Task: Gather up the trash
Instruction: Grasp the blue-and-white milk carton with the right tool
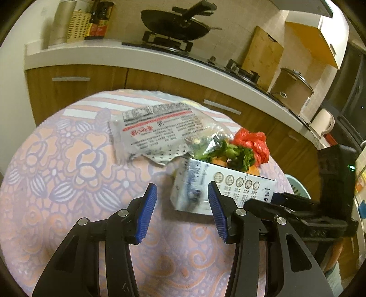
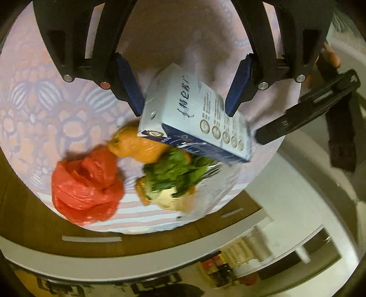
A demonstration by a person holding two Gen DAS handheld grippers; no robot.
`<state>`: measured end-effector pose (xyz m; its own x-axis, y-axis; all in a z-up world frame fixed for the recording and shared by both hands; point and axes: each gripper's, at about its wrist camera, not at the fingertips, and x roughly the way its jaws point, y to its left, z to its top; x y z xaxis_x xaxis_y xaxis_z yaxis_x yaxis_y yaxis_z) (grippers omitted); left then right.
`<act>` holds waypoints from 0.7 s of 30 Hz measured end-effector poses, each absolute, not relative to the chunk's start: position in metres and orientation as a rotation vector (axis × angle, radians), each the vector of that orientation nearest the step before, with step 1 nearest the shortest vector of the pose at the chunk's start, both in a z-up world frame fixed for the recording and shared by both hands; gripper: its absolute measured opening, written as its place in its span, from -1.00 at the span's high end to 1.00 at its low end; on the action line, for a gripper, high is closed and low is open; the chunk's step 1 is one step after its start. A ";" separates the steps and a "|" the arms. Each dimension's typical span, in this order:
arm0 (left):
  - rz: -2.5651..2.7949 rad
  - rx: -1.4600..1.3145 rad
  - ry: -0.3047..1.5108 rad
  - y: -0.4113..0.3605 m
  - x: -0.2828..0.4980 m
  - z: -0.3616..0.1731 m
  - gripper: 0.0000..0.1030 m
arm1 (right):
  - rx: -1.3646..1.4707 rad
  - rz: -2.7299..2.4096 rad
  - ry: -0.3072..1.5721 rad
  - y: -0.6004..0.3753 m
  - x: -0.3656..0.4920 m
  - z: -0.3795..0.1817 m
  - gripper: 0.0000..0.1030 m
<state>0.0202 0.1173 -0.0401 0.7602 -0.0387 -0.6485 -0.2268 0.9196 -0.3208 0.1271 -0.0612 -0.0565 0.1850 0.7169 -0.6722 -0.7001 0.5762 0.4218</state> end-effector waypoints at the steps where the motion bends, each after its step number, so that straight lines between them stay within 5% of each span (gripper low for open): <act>1: 0.105 -0.400 0.708 0.118 0.020 -0.042 0.12 | 0.018 1.022 0.955 -0.062 0.121 -0.056 -0.04; 21: 0.136 -0.485 0.686 0.156 -0.018 -0.046 0.08 | -0.094 1.077 0.950 -0.006 0.083 -0.056 -0.11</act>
<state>-0.0184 0.1558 -0.0457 0.7700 -0.0367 -0.6369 -0.2763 0.8807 -0.3848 0.0830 -0.0058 -0.0564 0.1346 0.7041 -0.6972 -0.7794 0.5097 0.3643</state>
